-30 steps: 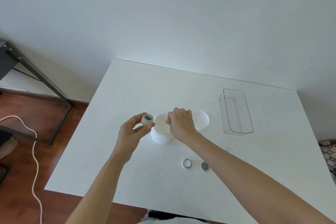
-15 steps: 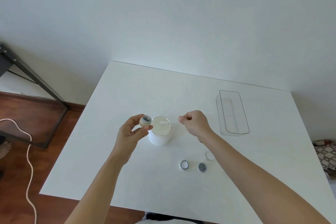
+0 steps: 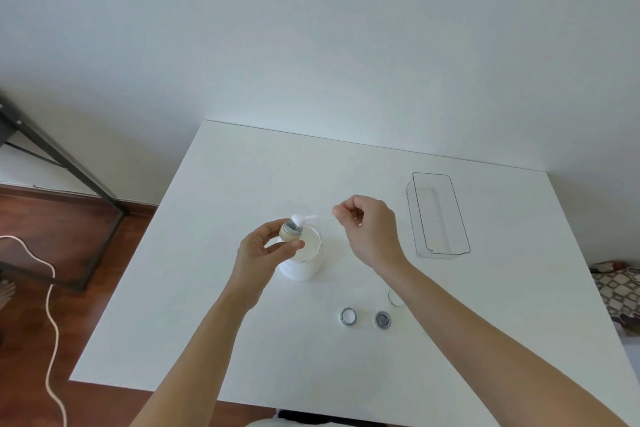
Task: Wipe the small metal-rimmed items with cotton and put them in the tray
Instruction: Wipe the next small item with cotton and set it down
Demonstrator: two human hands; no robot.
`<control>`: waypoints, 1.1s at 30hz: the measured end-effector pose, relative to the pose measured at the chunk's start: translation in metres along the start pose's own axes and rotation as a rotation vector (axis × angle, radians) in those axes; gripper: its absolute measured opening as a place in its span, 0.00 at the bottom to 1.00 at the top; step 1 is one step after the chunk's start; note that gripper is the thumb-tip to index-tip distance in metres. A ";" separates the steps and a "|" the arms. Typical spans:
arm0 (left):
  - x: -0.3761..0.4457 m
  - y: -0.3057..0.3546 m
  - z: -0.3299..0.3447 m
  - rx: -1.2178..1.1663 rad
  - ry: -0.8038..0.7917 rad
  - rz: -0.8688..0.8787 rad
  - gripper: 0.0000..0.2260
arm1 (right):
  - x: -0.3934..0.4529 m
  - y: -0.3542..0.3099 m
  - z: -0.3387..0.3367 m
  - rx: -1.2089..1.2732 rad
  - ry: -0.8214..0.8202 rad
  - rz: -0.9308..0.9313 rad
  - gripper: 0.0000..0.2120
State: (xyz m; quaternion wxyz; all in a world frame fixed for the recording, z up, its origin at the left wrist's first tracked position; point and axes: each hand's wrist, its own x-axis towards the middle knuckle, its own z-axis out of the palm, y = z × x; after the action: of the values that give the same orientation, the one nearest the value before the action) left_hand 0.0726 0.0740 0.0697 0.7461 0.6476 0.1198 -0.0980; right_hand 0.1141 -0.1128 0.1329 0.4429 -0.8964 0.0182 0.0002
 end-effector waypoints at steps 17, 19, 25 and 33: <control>0.001 0.002 0.000 -0.098 -0.036 0.043 0.11 | -0.021 0.010 -0.004 -0.562 0.324 -0.859 0.09; 0.002 0.001 -0.001 -0.108 -0.032 0.044 0.12 | -0.022 0.011 -0.004 -0.560 0.327 -0.850 0.08; 0.004 -0.006 -0.008 -0.179 0.023 0.010 0.15 | -0.020 0.015 -0.003 -0.338 0.273 -0.529 0.07; 0.001 -0.008 -0.020 -0.203 -0.012 -0.025 0.14 | -0.003 0.031 0.018 -0.457 0.045 -0.286 0.07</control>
State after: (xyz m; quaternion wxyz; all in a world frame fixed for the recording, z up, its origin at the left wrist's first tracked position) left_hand 0.0703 0.0928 0.0586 0.8073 0.5666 0.1327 -0.0983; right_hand 0.1104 -0.1176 0.0973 0.2241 -0.9664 -0.0990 -0.0782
